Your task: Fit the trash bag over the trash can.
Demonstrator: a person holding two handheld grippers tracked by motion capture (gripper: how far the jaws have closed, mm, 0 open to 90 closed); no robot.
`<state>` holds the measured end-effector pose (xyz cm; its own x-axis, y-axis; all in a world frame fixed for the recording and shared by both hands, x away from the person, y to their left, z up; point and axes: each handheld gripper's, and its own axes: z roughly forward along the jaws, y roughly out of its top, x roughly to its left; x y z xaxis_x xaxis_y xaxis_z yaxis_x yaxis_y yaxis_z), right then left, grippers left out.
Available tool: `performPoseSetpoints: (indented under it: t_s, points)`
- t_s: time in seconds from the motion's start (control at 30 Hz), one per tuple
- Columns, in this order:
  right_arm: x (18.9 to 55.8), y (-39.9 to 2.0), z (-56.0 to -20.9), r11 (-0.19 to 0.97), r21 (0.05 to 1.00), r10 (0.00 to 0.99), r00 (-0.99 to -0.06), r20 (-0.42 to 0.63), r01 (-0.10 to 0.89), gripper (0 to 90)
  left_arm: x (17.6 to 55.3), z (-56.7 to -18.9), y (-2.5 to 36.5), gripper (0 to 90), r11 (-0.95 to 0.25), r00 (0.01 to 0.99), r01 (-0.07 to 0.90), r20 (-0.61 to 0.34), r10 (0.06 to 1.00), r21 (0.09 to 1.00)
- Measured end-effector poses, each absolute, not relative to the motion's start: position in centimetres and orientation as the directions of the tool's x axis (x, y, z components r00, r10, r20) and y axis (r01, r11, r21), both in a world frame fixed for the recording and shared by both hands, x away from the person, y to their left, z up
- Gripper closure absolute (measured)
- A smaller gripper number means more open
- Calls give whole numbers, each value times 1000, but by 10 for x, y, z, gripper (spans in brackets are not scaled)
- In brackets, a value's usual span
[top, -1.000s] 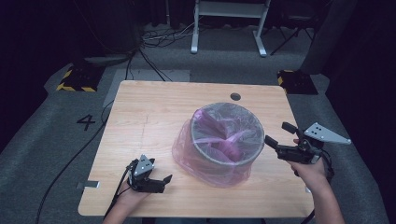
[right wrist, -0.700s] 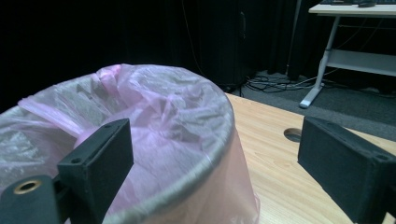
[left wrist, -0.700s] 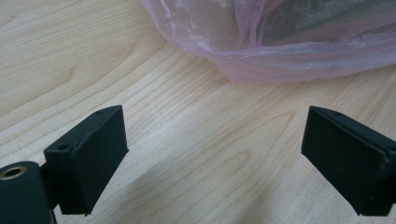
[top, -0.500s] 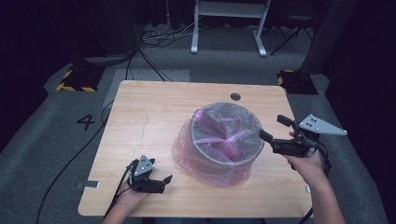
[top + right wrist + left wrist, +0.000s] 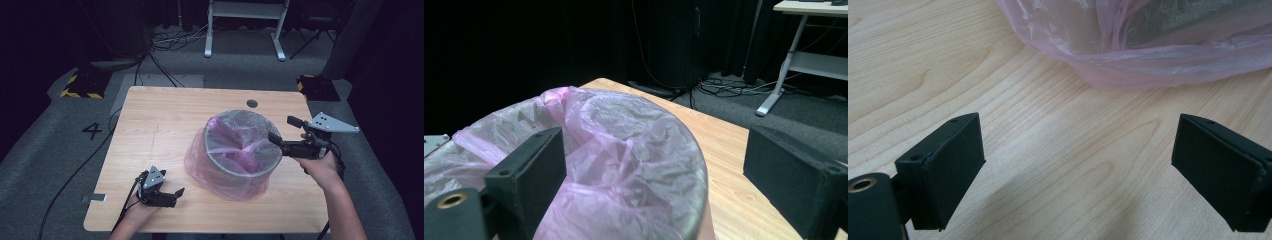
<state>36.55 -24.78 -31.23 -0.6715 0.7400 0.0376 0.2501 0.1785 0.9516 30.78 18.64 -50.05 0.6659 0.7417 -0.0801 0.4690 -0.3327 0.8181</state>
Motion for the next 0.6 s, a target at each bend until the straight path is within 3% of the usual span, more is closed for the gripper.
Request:
performPoseSetpoints:
  t_s: [0.6]
  points:
    - [381, -210, -301, 233, 942, 704, -710, 8, 241, 101, 307, -500, 186, 67, -340, 675, 461, -75, 734, 820]
